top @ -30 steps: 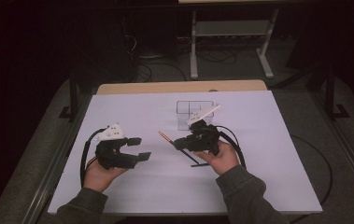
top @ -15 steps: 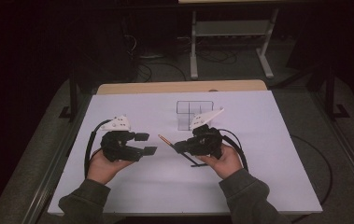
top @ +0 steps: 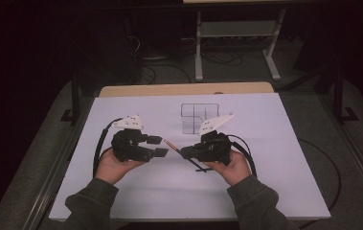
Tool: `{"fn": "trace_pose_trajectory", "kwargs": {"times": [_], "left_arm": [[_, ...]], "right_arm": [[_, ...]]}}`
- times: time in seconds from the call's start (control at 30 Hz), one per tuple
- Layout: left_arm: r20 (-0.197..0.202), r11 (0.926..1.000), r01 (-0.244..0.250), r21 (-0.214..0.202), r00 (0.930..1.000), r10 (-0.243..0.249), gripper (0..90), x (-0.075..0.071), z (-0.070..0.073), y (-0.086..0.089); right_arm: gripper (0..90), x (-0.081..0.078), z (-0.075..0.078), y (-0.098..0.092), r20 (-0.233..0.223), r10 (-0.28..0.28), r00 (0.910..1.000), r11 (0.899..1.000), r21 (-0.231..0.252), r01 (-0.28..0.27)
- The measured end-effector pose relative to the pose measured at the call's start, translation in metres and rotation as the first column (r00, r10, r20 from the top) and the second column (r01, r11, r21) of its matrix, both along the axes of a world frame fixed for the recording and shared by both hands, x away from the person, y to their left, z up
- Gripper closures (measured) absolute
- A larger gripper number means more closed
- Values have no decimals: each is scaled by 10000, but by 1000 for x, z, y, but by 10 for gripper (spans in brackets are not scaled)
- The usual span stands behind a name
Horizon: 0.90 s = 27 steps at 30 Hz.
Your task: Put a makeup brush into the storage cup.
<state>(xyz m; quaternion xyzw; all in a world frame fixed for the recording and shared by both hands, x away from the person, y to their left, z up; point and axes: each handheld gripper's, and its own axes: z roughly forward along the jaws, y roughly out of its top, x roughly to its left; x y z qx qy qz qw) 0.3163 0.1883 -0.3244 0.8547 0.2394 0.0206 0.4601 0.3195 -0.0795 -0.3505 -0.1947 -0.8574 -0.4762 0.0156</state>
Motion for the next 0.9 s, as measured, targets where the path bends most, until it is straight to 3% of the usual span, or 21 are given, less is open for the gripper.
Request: {"fn": "trace_pose_trajectory", "kwargs": {"times": [0.9], "left_arm": [[-691, 9988, 487, -15, 9964, -487, 628, 6, -4, -8]], "right_arm": [[825, -9, -5, 2, 320, 250, 9992, 9995, 189, -256]]}}
